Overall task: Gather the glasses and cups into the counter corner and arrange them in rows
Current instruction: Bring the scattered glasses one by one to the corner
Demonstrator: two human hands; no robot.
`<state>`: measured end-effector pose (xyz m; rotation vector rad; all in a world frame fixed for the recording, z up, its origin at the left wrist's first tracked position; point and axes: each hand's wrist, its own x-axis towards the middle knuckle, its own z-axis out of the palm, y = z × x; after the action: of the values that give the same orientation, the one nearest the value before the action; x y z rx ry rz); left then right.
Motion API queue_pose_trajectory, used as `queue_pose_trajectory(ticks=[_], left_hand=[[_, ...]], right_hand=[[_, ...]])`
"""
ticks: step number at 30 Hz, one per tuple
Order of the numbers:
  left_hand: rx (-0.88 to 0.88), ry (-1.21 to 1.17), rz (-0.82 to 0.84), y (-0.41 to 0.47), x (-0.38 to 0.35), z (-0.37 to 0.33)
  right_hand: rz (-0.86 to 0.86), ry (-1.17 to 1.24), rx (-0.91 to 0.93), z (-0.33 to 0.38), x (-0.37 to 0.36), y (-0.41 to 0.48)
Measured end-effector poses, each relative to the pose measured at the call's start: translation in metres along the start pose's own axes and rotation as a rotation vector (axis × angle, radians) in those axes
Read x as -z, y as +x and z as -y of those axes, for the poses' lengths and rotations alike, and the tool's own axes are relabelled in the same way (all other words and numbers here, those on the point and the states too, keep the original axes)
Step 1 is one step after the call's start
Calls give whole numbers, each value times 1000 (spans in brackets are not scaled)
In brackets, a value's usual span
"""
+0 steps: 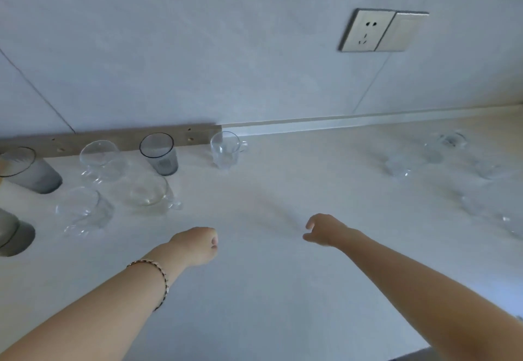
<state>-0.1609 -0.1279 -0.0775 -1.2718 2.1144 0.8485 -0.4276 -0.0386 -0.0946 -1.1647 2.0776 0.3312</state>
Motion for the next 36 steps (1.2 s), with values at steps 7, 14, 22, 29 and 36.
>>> queue_pose_trajectory(ticks=[7, 14, 22, 29, 36], left_hand=[[-49, 0, -24, 43, -9, -150], [-45, -29, -12, 70, -26, -254], [49, -35, -50, 86, -17, -274], [110, -57, -62, 91, -12, -253], [184, -114, -35, 76, -25, -213]], right_hand=[[-94, 52, -80, -167, 37, -2], [-388, 67, -128, -267, 115, 29], [-414, 170, -170, -267, 182, 93], [-361, 254, -162, -261, 174, 122], [-378, 276, -71, -253, 158, 102]])
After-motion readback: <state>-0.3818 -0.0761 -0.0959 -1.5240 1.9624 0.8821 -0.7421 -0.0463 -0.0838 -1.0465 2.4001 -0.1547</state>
